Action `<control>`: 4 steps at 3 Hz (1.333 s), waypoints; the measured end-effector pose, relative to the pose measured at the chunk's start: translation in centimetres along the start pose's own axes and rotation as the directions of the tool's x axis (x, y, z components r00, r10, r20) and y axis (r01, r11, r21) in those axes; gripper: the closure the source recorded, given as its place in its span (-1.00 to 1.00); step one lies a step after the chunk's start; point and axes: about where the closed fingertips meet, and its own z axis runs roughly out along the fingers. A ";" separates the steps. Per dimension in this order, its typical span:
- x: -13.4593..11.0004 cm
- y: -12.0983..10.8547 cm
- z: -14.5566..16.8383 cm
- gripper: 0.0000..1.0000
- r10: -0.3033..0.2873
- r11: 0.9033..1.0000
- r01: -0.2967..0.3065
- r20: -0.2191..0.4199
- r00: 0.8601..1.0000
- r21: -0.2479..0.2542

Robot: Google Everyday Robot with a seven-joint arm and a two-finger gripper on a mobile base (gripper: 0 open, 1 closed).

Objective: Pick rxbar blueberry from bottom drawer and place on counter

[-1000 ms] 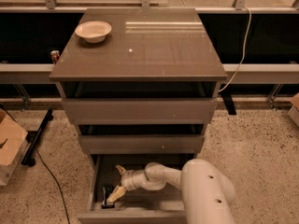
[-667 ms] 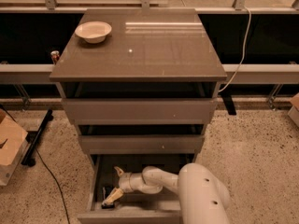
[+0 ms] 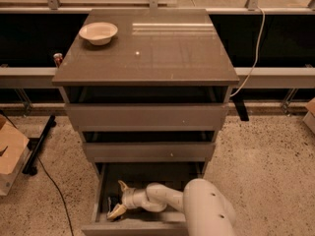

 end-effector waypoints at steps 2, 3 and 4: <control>0.5 2.9 1.2 -0.47 0.017 0.999 -0.017 0.007 1.000 -0.050; 0.0 3.1 1.4 0.15 0.017 0.999 -0.016 0.017 1.000 -0.051; -0.4 3.0 1.3 0.62 0.023 0.999 -0.022 0.027 0.999 -0.049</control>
Offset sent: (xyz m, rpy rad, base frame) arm -0.0335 0.0163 -0.0117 0.0174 0.0430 0.0476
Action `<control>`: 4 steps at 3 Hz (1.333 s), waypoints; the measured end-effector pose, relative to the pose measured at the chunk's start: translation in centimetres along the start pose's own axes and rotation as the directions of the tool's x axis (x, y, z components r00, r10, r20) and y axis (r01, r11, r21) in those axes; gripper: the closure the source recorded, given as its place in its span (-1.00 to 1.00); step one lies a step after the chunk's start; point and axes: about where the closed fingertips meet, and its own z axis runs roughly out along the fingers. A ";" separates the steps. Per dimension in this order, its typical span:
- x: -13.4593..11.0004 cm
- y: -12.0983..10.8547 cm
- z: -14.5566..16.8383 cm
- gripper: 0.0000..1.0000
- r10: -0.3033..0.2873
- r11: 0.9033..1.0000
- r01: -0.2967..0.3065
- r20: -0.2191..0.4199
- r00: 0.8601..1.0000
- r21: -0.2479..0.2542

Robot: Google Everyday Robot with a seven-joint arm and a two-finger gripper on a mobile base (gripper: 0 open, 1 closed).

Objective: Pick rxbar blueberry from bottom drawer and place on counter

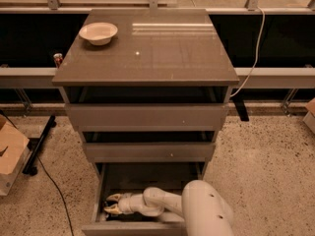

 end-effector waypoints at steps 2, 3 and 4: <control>-3.3 -1.5 -4.2 1.00 0.095 0.993 -0.098 0.046 0.994 0.059; -6.2 -2.0 -8.1 1.00 0.131 0.986 -0.137 0.069 0.989 0.095; -9.1 -1.2 -12.3 1.00 0.151 0.979 -0.162 0.094 0.984 0.121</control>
Offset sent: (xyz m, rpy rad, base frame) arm 0.0204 -0.0500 0.0741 0.0764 0.0829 -0.1595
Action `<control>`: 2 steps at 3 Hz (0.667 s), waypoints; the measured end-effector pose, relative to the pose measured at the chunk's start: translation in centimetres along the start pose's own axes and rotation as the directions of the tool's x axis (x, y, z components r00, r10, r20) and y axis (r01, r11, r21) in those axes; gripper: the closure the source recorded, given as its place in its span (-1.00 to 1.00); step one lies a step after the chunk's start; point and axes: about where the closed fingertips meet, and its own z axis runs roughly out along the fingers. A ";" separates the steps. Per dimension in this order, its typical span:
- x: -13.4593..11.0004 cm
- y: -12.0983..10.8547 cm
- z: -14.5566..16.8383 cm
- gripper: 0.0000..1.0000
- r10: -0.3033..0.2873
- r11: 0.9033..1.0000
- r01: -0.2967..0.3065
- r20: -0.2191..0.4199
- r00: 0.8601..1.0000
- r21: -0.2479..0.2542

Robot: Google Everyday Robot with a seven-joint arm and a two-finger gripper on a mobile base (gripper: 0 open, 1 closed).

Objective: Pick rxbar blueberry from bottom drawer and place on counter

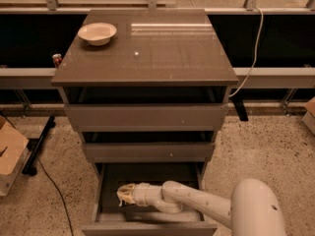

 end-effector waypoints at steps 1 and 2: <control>-3.8 1.5 -5.1 1.00 -0.004 1.000 0.004 0.046 0.999 -0.001; -9.0 3.2 -13.0 1.00 -0.029 1.000 0.027 0.146 0.989 0.015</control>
Offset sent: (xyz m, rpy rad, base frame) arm -0.0561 -0.1246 0.1866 0.1800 -0.1300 -0.0521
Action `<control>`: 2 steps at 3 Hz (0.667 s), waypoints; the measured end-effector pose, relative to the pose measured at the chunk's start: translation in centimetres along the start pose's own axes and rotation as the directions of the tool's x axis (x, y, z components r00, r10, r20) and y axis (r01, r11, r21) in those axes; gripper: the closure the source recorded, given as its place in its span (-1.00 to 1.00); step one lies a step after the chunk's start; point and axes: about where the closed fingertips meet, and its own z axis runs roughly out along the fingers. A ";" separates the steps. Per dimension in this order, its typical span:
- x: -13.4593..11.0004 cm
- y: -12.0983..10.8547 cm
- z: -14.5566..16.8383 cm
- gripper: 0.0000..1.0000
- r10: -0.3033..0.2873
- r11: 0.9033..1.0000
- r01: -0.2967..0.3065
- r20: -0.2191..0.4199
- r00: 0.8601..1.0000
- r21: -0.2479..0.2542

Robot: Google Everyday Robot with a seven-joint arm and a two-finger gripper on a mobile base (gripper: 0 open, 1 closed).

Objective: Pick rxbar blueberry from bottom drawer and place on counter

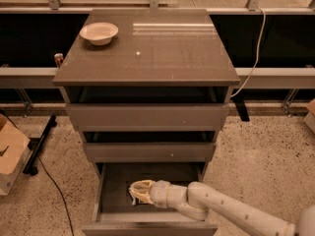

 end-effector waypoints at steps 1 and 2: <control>-4.4 0.2 -4.8 1.00 -0.016 1.000 0.015 0.051 0.999 0.024; -12.4 0.3 -10.7 1.00 -0.111 0.993 0.107 0.115 0.987 0.039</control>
Offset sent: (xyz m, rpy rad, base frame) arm -0.0150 -0.1171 0.2108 0.0852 -0.2453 -0.0394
